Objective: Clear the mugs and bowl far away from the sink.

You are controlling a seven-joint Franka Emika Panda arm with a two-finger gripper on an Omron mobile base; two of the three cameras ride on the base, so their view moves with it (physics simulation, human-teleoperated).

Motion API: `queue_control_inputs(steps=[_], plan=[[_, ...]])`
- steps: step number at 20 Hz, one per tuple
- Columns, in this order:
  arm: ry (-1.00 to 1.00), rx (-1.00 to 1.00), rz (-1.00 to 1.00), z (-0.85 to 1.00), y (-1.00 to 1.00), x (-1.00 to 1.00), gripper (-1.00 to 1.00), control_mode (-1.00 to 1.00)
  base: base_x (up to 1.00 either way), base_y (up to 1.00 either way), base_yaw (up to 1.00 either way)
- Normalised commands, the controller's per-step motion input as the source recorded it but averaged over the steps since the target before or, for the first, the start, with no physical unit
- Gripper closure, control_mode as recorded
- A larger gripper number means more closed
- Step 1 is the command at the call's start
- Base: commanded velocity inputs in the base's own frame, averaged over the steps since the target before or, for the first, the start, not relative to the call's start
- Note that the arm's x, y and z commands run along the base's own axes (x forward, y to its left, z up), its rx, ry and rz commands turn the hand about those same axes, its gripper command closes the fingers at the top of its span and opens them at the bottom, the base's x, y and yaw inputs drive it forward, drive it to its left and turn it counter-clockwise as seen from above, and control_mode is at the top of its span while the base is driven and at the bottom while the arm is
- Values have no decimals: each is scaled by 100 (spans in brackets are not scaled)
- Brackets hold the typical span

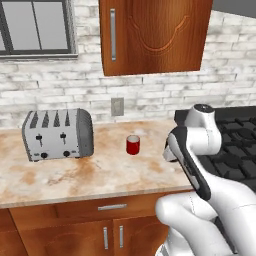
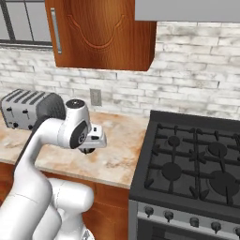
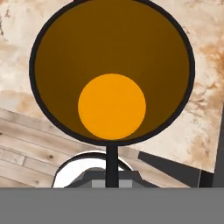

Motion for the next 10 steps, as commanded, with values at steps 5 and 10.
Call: queue_control_inputs(steps=[5, 10], plan=[[7, 0, 0, -31, 0, 53, 100, -100, 0, 0, 0], [10, 0, 0, -40, 0, 62, 100, -100, 0, 0, 0]])
